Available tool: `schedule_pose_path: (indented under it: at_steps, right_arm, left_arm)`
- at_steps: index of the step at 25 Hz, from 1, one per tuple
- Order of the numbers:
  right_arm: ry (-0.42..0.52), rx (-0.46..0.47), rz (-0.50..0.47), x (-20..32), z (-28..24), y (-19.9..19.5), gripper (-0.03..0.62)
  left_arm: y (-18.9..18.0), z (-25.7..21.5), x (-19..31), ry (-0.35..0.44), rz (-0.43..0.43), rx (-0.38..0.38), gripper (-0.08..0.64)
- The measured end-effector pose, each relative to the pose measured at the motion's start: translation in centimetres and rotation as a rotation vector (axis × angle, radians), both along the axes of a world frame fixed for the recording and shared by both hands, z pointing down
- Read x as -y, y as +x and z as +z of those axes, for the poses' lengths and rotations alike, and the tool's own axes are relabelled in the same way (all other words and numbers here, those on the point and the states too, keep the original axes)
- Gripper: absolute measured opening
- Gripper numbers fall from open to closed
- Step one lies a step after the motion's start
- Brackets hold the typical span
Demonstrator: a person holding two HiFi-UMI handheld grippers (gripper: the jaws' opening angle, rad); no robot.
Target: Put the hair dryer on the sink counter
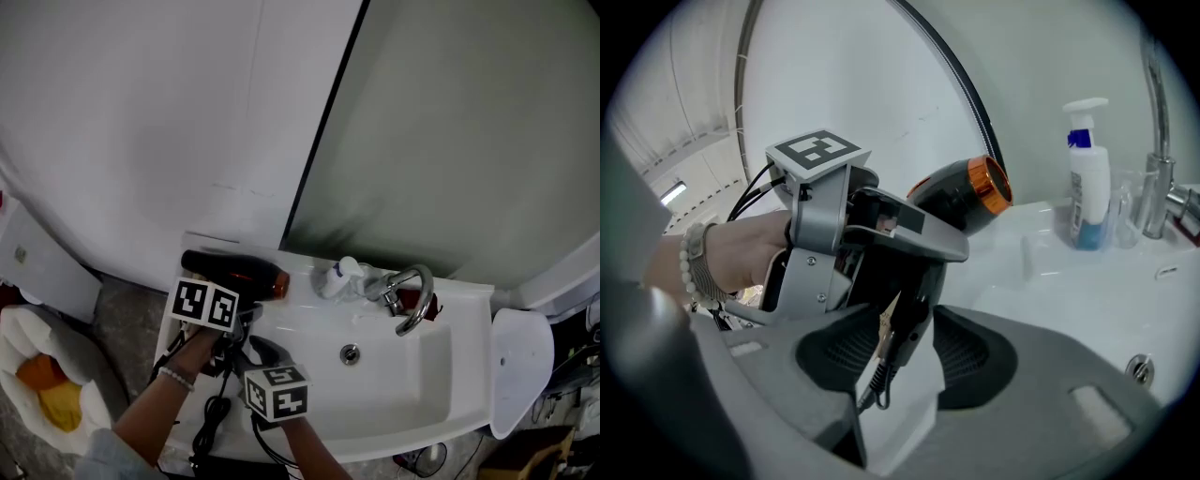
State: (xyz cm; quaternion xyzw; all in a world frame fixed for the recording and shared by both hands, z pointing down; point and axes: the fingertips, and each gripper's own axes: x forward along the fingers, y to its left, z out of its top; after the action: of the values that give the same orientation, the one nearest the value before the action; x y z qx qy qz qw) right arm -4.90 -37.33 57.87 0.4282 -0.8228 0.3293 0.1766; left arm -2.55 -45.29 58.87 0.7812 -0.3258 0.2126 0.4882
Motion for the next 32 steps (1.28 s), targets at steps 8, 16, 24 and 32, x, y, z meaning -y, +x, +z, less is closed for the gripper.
schedule_pose_path:
  at_steps: [8, 16, 24, 32]
  right_arm:
    - [-0.044, -0.04, -0.046, 0.0, 1.7, -0.2, 0.175]
    - [-0.06, -0.07, -0.024, 0.0, 3.2, -1.3, 0.178]
    - [-0.121, -0.053, 0.017, 0.4, 4.7, -1.2, 0.178]
    - [-0.164, -0.019, 0.041, 0.4, 5.5, -0.8, 0.156]
  left_arm:
    - [-0.5, 2.4, 1.2, -0.065, -0.033, 0.059, 0.178]
    - [-0.1, 3.6, 1.7, -0.086, -0.033, 0.087, 0.176]
    - [-0.1, 4.8, 1.7, -0.094, -0.029, 0.135, 0.176]
    - [0.3, 5.6, 1.7, -0.115, -0.017, 0.107, 0.178]
